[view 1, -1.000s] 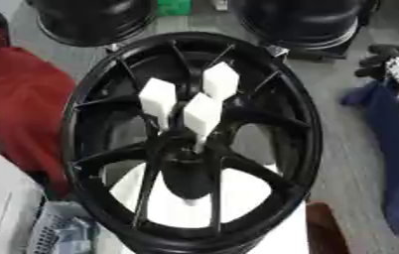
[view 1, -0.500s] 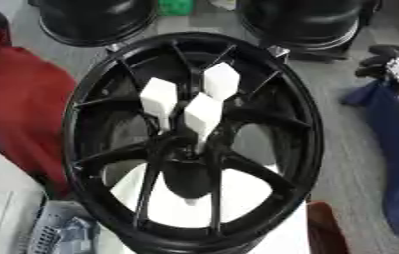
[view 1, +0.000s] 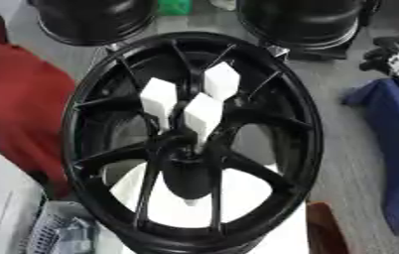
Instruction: Pull the pin out of the wheel hub.
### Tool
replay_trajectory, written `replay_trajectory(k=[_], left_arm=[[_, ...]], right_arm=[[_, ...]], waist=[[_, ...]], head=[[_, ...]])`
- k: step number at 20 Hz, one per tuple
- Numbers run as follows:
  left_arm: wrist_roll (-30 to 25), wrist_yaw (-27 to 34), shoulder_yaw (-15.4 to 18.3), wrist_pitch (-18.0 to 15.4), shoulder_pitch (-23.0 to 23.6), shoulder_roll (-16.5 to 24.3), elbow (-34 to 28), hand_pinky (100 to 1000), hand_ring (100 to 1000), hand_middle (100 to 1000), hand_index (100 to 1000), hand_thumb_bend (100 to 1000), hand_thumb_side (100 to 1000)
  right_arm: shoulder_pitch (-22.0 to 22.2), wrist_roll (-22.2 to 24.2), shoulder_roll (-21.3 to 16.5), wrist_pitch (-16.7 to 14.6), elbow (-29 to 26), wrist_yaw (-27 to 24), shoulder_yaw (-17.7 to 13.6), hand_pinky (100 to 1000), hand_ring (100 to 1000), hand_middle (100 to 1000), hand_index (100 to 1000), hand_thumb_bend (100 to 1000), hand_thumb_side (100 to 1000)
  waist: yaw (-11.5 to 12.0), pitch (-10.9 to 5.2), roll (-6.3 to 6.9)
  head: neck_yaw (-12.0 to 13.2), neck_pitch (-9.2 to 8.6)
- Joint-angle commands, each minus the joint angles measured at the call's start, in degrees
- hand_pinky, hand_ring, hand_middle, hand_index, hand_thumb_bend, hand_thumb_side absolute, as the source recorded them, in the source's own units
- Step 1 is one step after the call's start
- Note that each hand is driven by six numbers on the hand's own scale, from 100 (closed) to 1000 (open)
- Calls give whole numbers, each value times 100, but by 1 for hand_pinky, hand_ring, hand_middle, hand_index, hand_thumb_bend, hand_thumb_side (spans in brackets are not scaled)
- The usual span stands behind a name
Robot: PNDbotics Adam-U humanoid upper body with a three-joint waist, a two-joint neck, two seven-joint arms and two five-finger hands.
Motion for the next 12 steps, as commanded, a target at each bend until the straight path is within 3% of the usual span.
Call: replay_trajectory(k=[1, 6, 10, 12], left_arm=[[22, -11, 38, -1, -31, 100, -142, 749, 701, 584, 728, 423, 628], [24, -27, 38, -4, -17, 160, -137, 749, 701, 584, 728, 423, 628], [9, -35, 25, 1, -7, 179, -126, 749, 701, 584, 728, 423, 629], [0, -40, 17, 0, -13, 198, -126, 749, 701, 584, 728, 424, 628]], right_arm=[[-149, 61, -553, -59, -287, 59, -1, 956, 728, 664, 794, 100, 427], [-511, 402, -1338, -132, -623, 377, 184, 935, 739, 673, 794, 100, 329], [-977, 1192, -2386, -312, -657, 645, 288, 913, 751, 683, 793, 100, 288], [-1248, 1636, -2782, -389, -640, 844, 404, 901, 759, 690, 792, 144, 284]], waist=[[2, -94, -16], [-8, -105, -69], [17, -99, -88], [42, -97, -107]], head=[[-18, 7], [-36, 34], [-105, 26], [-133, 6]])
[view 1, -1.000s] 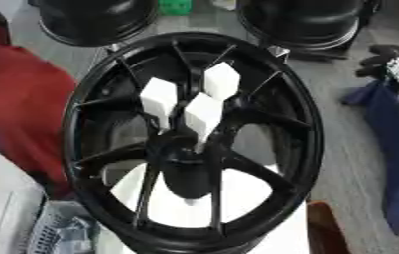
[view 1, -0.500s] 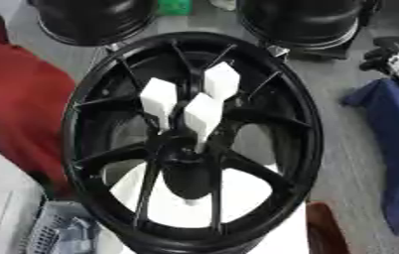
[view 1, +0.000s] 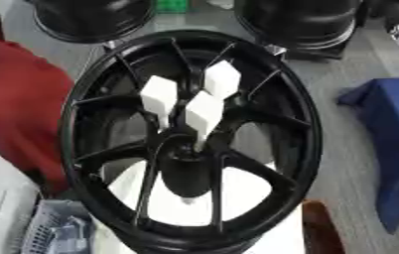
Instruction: Pull the pin out of the wheel hub.
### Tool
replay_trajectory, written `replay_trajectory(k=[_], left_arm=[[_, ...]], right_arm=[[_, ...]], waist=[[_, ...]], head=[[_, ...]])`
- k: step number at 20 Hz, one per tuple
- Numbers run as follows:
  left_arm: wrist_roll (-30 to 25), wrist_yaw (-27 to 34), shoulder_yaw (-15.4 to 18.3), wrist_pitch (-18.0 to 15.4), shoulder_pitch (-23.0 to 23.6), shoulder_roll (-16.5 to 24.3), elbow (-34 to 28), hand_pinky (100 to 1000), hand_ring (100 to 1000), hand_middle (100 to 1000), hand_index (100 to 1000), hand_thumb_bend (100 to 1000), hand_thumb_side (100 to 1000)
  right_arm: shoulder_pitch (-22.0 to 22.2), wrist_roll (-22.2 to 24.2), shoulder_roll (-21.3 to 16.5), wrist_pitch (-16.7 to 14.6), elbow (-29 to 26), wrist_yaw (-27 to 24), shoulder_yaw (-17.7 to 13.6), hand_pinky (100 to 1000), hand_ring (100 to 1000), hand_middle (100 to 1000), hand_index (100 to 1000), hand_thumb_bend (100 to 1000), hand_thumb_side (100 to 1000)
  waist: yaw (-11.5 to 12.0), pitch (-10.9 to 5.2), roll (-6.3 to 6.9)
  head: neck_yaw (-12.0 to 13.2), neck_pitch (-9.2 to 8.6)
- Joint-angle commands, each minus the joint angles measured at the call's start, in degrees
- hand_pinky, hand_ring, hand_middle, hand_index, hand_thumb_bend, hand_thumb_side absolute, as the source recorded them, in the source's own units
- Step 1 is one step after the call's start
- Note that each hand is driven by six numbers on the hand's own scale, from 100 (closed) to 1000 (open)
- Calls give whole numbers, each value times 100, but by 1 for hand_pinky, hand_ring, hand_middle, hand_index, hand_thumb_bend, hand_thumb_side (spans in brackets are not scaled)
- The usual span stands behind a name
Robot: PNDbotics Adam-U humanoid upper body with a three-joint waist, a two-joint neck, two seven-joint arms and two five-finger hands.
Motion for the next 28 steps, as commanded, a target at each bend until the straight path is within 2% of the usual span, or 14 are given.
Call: replay_trajectory(k=[1, 2, 7, 12, 15, 19, 28], left_arm=[[-11, -28, 12, 6, -30, 198, -122, 749, 701, 584, 728, 424, 628], [-16, -31, 9, 6, -33, 206, -120, 749, 701, 584, 728, 424, 628], [-39, -40, -10, 5, -61, 254, -113, 749, 701, 583, 728, 424, 628], [-61, -46, -24, 8, -74, 287, -102, 749, 701, 583, 728, 425, 629], [-74, -48, -31, 11, -75, 290, -92, 749, 701, 583, 727, 425, 629], [-83, -46, -38, 12, -72, 287, -84, 750, 701, 583, 727, 425, 629], [-119, -27, -64, 20, -66, 252, -60, 750, 701, 583, 727, 425, 630]], right_arm=[[-366, 664, -808, -143, -55, 331, 115, 895, 764, 695, 792, 177, 286], [-501, 875, -926, -210, -3, 426, 180, 894, 765, 695, 792, 184, 288], [-1146, 2012, -1319, -695, 218, 1021, 589, 881, 799, 727, 800, 330, 343], [-1767, 2923, -1341, -1132, 407, 1386, 1054, 879, 810, 738, 804, 427, 367], [-2243, 3223, -1136, -1278, 591, 1516, 1368, 877, 811, 739, 805, 467, 370], [-2837, 3420, -743, -1315, 934, 1629, 1751, 876, 808, 737, 804, 467, 376], [-3874, 3504, 292, -1267, 1882, 1939, 2337, 879, 801, 730, 803, 433, 354]], waist=[[27, -94, -25], [38, -92, -33], [111, -61, -78], [135, -38, -106], [145, -42, -114], [162, -56, -112], [186, -64, -75]], head=[[-53, -40], [-62, -48], [-165, -24], [-244, -11], [-274, -7], [-302, 3], [-350, -2]])
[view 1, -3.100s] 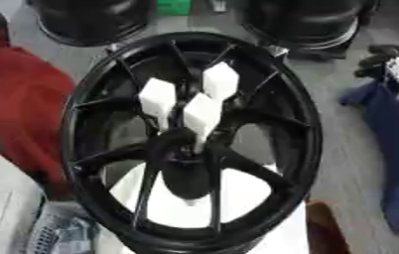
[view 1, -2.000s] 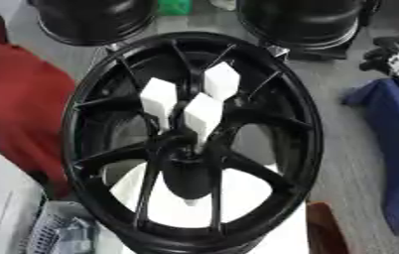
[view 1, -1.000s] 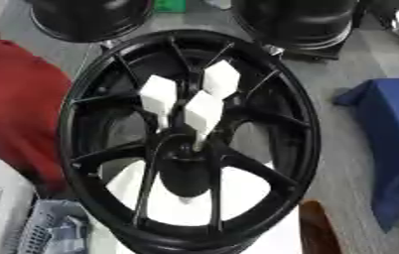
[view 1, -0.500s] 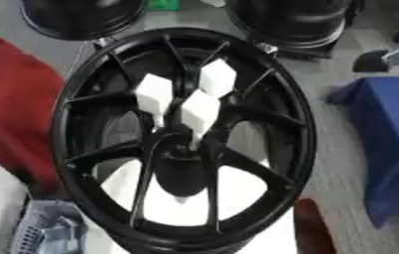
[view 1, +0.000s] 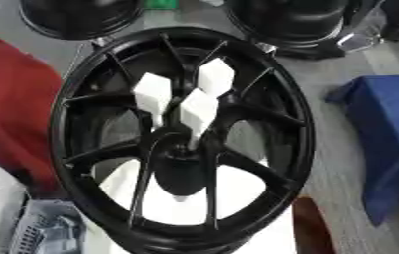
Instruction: Pull the pin out of the wheel hub.
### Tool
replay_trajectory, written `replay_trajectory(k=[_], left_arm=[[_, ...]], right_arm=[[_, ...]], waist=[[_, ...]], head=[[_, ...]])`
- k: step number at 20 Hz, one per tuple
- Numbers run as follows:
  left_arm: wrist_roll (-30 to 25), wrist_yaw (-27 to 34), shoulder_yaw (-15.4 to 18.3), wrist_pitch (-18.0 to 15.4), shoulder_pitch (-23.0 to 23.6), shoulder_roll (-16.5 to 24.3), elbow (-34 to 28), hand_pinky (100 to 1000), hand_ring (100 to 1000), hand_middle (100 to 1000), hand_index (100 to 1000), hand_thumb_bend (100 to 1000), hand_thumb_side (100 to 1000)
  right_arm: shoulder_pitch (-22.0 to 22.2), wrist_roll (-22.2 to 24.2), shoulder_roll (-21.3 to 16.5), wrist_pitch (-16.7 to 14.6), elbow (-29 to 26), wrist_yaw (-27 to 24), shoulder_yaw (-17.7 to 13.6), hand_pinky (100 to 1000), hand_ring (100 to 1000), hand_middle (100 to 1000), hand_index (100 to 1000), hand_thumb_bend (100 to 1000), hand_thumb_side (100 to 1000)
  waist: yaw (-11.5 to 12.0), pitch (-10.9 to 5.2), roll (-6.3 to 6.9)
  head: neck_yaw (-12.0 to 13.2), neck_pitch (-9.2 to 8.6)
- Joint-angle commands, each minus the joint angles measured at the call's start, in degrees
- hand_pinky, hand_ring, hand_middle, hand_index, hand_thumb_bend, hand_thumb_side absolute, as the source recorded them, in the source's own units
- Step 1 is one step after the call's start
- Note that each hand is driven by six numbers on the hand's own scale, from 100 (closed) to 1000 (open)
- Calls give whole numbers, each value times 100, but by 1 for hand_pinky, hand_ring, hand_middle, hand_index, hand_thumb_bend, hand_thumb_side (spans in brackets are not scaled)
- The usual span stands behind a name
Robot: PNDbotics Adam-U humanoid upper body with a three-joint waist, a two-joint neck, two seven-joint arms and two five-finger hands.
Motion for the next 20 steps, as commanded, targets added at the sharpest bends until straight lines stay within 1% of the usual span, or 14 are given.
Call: replay_trajectory(k=[1, 6, 9, 13, 14, 17, 20], left_arm=[[-22, -13, 6, -10, -53, 103, -68, 750, 701, 583, 727, 425, 631], [-2, 8, 22, -16, -48, 84, -53, 751, 702, 583, 727, 425, 631], [3, 14, 26, -22, -58, 74, -53, 751, 701, 582, 727, 425, 630], [9, 17, 29, -22, -62, 66, -54, 751, 701, 582, 727, 425, 630], [11, 19, 32, -19, -58, 59, -51, 751, 702, 582, 727, 427, 630], [20, 21, 43, -17, -50, 52, -48, 751, 702, 582, 727, 427, 630], [25, 22, 50, -11, -51, 52, -42, 751, 702, 582, 727, 428, 630]], right_arm=[[-301, 23, 253, -7, 319, 126, 100, 880, 801, 730, 803, 431, 353], [-593, 128, 720, -47, 754, 178, 280, 885, 800, 730, 806, 406, 370], [-673, 217, 905, -63, 941, 170, 345, 889, 801, 732, 809, 403, 385], [-716, 278, 986, -92, 1053, 154, 364, 889, 801, 732, 809, 403, 385], [-705, 301, 1022, -111, 1053, 133, 393, 897, 805, 740, 819, 405, 416], [-720, 464, 1163, -125, 1134, -7, 480, 902, 808, 745, 825, 399, 435], [-712, 499, 1222, -111, 1214, -179, 552, 908, 807, 745, 830, 380, 455]], waist=[[9, -96, 43], [38, -95, 85], [54, -97, 94], [56, -97, 96], [70, -94, 95], [83, -90, 92], [88, -85, 83]], head=[[-21, -12], [-50, 19], [-79, 19], [-91, 16], [-97, 10], [-82, 5], [-68, 23]])
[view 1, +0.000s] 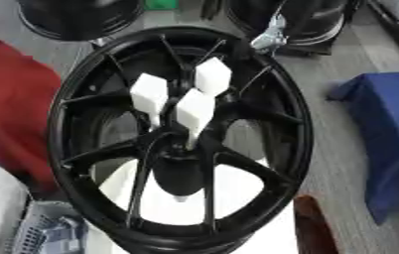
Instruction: Pull the pin out of the wheel hub.
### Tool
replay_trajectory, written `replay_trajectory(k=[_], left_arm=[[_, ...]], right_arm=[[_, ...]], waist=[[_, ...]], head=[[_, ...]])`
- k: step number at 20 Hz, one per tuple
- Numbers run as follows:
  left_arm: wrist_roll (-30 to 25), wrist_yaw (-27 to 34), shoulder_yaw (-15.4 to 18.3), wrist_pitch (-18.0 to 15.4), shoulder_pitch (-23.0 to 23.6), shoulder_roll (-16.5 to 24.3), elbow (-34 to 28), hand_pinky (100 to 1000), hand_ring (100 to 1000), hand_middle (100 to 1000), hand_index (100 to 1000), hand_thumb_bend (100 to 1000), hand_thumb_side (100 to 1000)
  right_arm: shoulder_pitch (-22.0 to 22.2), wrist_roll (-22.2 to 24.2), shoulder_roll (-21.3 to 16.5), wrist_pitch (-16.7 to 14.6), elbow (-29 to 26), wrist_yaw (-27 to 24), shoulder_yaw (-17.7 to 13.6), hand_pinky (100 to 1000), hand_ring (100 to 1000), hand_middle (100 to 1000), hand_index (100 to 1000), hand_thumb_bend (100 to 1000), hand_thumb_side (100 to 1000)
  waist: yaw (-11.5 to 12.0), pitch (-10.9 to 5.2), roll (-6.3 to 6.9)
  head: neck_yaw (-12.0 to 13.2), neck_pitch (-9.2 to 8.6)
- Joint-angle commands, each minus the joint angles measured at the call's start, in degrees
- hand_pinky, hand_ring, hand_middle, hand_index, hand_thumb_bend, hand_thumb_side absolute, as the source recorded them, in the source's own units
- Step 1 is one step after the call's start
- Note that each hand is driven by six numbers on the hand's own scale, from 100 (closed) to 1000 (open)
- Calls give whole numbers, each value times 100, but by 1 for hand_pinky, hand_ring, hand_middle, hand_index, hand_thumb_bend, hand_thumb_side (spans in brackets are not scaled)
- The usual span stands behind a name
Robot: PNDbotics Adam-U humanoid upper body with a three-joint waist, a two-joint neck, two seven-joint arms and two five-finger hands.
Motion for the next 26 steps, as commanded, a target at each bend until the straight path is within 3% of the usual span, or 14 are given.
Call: replay_trajectory(k=[1, 15, 26], left_arm=[[15, 10, 48, -7, -55, 59, -75, 751, 702, 582, 727, 430, 634], [23, 28, 63, 5, -77, 25, -92, 752, 702, 582, 727, 433, 629], [17, 43, 53, 21, -80, -3, -96, 753, 703, 581, 727, 437, 629]], right_arm=[[-121, 50, -29, 13, 67, -227, 0, 909, 807, 746, 832, 375, 470], [74, 52, 18, 15, 99, -477, 231, 915, 810, 752, 848, 391, 520], [215, 52, 38, -201, 102, -129, 290, 909, 814, 756, 851, 449, 495]], waist=[[8, -82, 9], [78, -67, -6], [79, -50, -15]], head=[[13, 20], [53, 70], [-138, -48]])
